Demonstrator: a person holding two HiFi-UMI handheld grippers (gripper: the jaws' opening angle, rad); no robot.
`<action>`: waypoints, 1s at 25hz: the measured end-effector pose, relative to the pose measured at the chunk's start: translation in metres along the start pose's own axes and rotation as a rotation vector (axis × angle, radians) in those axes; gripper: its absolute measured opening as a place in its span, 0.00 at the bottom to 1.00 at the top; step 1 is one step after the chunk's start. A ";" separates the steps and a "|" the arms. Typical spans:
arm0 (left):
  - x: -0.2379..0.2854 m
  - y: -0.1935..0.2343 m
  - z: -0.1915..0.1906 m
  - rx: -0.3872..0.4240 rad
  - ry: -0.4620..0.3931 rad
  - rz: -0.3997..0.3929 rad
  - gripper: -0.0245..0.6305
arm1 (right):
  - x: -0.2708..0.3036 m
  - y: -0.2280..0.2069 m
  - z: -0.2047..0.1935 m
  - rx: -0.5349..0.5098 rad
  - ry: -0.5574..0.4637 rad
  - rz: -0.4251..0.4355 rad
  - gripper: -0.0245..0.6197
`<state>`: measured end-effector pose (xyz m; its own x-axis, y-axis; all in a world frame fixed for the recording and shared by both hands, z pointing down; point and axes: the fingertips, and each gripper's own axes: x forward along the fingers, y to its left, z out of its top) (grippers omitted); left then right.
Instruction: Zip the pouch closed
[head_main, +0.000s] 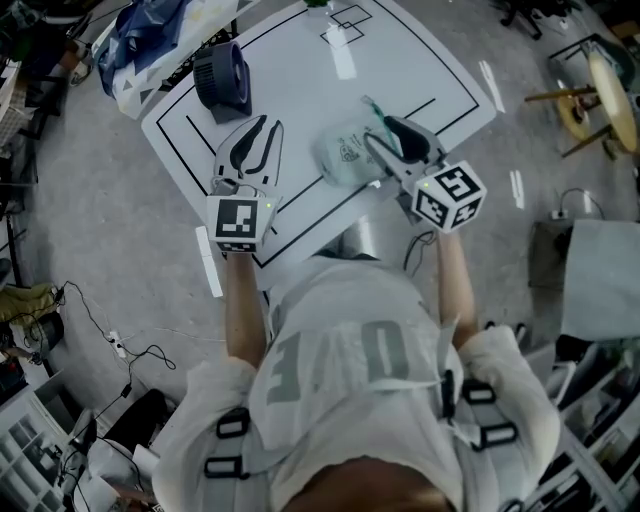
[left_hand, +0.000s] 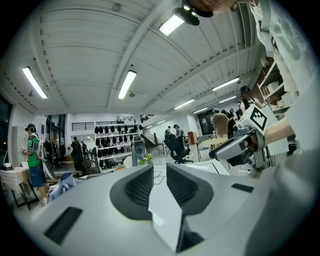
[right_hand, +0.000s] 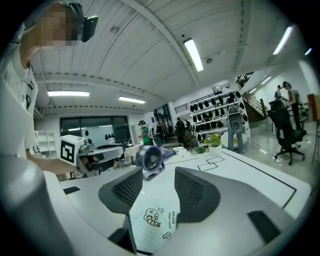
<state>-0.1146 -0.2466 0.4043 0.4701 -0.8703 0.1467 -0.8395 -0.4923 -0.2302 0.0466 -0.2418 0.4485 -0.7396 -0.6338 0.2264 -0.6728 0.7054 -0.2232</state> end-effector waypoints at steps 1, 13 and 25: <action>0.001 -0.001 0.004 0.002 -0.009 -0.003 0.13 | -0.002 -0.002 0.001 0.001 -0.003 -0.007 0.31; 0.022 0.001 0.041 0.032 -0.103 -0.022 0.15 | 0.004 -0.010 0.030 -0.077 -0.061 -0.055 0.31; -0.003 0.011 0.101 -0.113 -0.266 0.227 0.05 | 0.011 0.024 0.100 -0.239 -0.258 -0.241 0.20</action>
<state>-0.0979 -0.2507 0.3045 0.3099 -0.9381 -0.1547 -0.9485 -0.2938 -0.1186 0.0206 -0.2640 0.3507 -0.5625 -0.8268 -0.0061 -0.8262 0.5619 0.0405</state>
